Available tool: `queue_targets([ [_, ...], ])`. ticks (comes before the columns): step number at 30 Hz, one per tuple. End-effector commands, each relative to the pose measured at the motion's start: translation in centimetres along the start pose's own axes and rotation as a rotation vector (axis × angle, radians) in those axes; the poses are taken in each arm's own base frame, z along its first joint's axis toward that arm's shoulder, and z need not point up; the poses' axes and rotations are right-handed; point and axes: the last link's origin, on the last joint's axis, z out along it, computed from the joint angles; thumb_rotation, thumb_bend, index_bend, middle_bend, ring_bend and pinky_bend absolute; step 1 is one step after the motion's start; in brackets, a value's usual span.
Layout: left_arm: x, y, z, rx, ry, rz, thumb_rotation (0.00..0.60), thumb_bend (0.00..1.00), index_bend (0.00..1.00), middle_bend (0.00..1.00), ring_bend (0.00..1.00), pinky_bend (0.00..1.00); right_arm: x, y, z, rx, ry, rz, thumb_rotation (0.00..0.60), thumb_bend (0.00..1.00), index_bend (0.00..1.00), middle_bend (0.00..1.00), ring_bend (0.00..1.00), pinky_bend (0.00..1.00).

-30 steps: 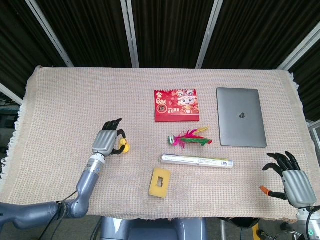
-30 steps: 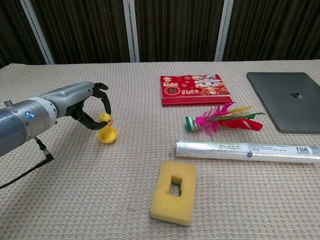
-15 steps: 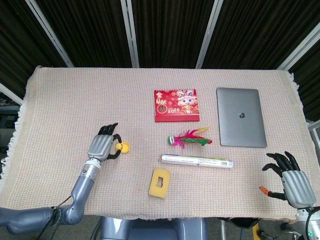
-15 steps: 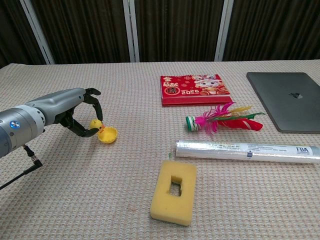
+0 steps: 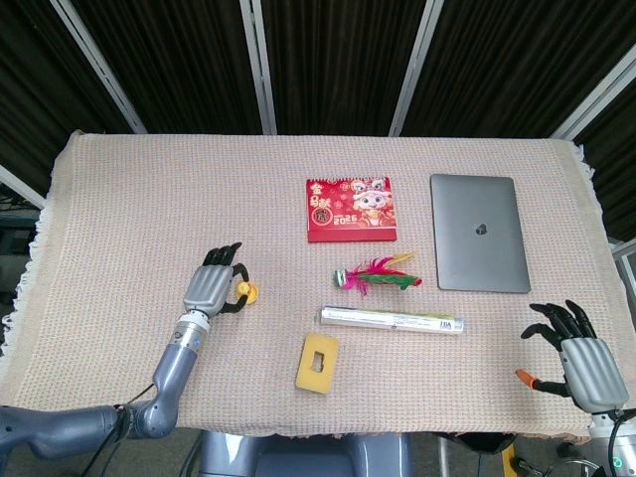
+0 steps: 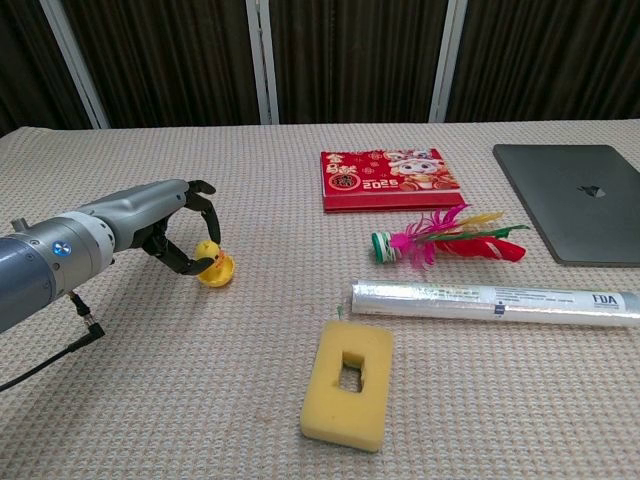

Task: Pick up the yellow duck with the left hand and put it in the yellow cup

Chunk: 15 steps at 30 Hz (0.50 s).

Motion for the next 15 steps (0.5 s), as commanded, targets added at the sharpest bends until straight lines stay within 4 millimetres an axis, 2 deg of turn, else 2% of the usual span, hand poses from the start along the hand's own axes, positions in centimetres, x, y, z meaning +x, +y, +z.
queue_targets([
  [1,-0.13,0.19,0.0,-0.004,-0.002,0.002,0.6,0.38,0.47,0.0,0.0,0.0,0.01,0.01,-0.02,0.0,0.001,0.0,0.6,0.02,0.43,0.16,0.12,0.05],
  [15,-0.28,0.09,-0.19,0.003,-0.009,-0.002,0.6,0.38,0.47,0.0,0.0,0.0,0.03,-0.02,-0.07,0.001,0.004,-0.001,0.6,0.02,0.43,0.16,0.12,0.05],
])
